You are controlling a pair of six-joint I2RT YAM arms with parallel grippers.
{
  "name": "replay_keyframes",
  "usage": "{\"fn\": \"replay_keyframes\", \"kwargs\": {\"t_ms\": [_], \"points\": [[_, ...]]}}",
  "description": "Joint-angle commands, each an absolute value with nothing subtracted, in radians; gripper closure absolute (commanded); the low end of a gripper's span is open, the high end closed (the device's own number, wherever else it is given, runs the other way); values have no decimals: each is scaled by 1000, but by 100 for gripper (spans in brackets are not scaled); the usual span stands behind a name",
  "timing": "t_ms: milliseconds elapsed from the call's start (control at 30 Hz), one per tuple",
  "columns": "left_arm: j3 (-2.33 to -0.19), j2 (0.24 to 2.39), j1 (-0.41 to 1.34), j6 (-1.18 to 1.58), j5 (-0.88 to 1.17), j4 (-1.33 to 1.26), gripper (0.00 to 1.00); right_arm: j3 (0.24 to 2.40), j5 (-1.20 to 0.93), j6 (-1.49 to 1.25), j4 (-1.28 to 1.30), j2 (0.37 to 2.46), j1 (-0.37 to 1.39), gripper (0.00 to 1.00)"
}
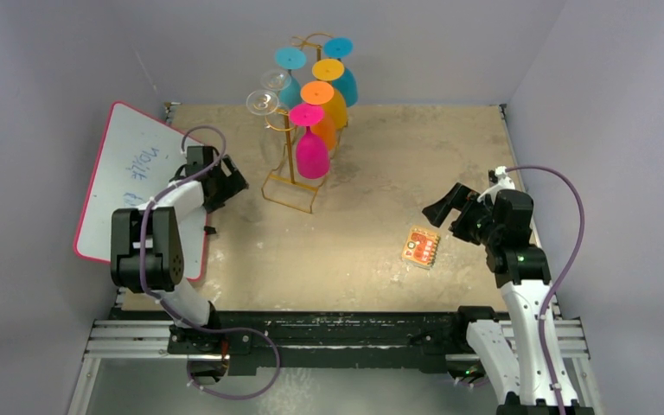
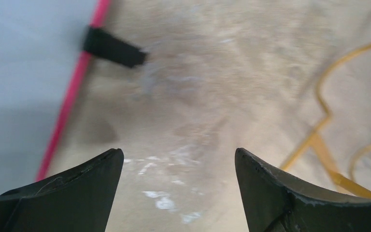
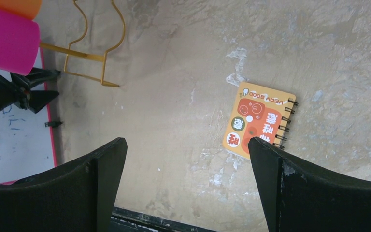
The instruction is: Take the wine glass off the wine glass rack
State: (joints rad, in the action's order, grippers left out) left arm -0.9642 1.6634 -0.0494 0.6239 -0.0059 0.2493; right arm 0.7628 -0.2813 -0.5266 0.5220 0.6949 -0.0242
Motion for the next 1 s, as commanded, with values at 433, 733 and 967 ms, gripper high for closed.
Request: {"fn": "replay_keyframes", "kwargs": {"t_ms": [433,733,967], "points": [[-939,1770,49,723,426,-155,22,767,-304,-512,505,699,-19,0],[-865,1814,52,719,455,-299,28,765,-305,-506,516,701,-18,0],[-818,1834,54,786,459,-476,27,762,-305,-506,521,700,-19,0]]}}
